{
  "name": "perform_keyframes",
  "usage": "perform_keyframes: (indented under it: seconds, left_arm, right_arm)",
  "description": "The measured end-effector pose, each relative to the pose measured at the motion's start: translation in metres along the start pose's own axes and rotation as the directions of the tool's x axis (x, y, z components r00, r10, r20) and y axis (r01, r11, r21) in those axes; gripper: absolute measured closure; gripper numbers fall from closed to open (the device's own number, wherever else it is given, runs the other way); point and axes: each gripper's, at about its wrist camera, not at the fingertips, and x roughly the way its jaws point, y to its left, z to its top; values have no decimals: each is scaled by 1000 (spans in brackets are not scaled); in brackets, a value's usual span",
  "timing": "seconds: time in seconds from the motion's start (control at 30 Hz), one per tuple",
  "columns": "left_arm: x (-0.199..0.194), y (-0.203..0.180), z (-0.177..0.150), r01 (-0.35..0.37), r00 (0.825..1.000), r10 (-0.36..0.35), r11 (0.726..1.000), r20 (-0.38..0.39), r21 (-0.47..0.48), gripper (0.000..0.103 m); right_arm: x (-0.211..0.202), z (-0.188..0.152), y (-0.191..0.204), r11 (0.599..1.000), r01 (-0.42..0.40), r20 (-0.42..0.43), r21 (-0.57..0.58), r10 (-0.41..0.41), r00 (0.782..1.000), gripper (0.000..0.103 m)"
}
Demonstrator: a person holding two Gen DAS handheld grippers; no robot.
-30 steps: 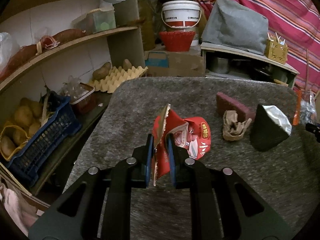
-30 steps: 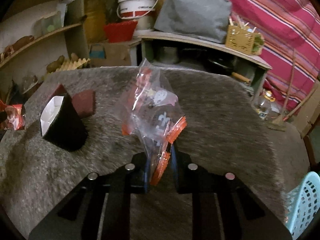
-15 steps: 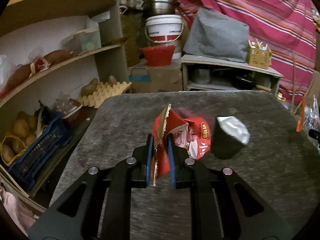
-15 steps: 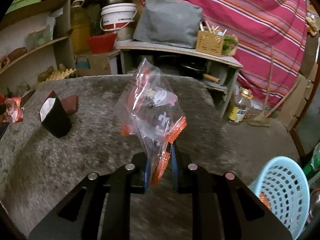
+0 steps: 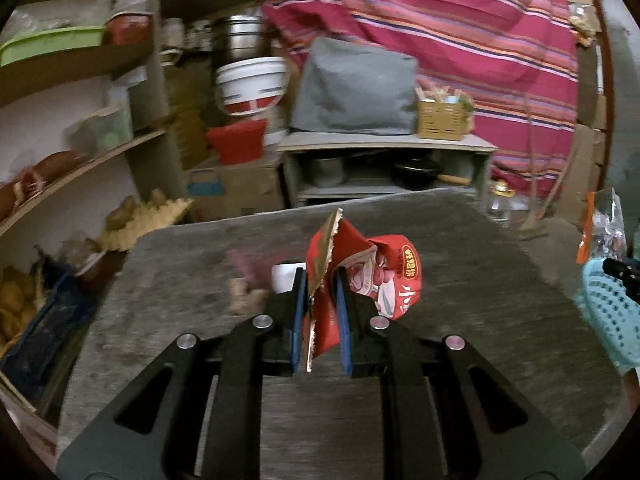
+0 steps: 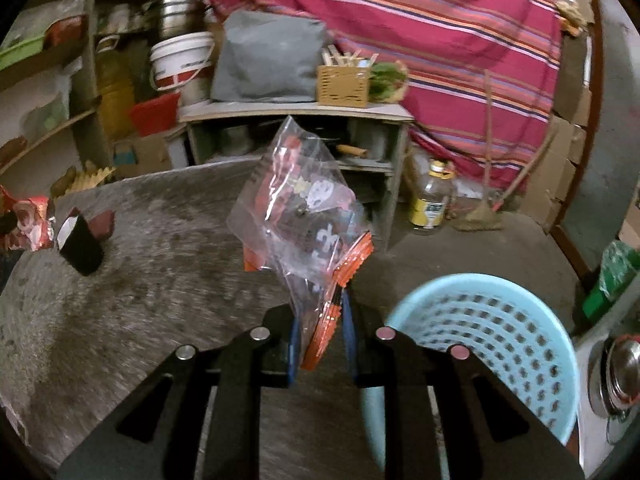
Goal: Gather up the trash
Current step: 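Carry both bags over the blue basket and open both tools to drop them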
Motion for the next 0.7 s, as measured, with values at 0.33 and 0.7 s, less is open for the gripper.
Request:
perform_keyframes:
  seconds: [0.33, 0.7]
  left_arm:
    - [4, -127, 2, 147, 989, -149, 985, 6, 95, 90]
    - [9, -267, -20, 330, 944, -325, 927, -58, 175, 90]
  right_arm:
    - [-25, -24, -103, 988, 110, -3, 113, -111, 994, 84]
    - [-11, -53, -168, 968, 170, -101, 188, -153, 983, 84]
